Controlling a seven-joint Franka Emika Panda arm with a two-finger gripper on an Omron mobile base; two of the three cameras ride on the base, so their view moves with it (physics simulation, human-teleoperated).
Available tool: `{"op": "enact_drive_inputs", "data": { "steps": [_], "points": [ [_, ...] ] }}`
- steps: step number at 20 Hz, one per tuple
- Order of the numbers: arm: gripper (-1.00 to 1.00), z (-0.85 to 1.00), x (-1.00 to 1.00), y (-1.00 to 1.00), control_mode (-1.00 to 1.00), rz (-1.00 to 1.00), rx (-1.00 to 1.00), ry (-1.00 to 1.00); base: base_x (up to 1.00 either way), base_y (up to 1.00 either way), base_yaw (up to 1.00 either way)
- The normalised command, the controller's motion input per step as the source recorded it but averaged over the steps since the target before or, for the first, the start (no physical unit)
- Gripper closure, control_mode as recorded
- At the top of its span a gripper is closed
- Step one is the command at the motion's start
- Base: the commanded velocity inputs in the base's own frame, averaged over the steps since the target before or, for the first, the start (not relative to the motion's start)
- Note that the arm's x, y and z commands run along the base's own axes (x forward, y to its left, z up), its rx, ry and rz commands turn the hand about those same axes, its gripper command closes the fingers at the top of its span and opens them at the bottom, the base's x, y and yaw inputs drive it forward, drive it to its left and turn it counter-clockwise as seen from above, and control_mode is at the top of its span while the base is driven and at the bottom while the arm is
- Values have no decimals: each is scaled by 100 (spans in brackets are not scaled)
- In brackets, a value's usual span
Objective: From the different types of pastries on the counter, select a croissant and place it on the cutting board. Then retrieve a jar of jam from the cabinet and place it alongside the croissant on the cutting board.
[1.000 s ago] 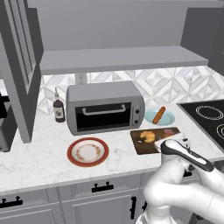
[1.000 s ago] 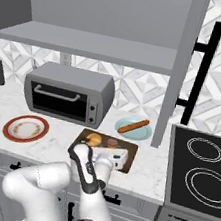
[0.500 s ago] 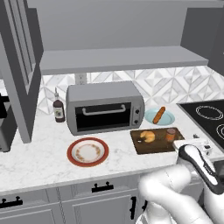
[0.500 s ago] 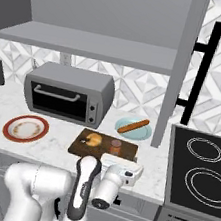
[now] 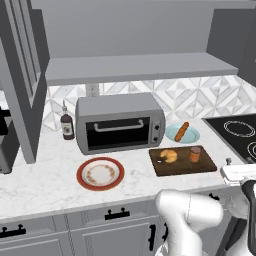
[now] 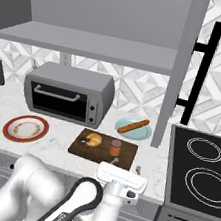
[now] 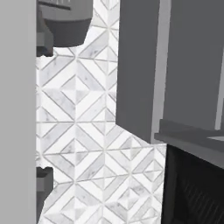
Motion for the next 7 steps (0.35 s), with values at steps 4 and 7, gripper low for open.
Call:
{"op": "enact_drive_inputs", "data": {
  "steps": [4, 7],
  "points": [
    [-100, 100, -100, 0, -100, 12, 0, -65, 0, 0, 0],
    [-100, 100, -100, 0, -100, 12, 0, -62, 0, 0, 0]
  ]
}}
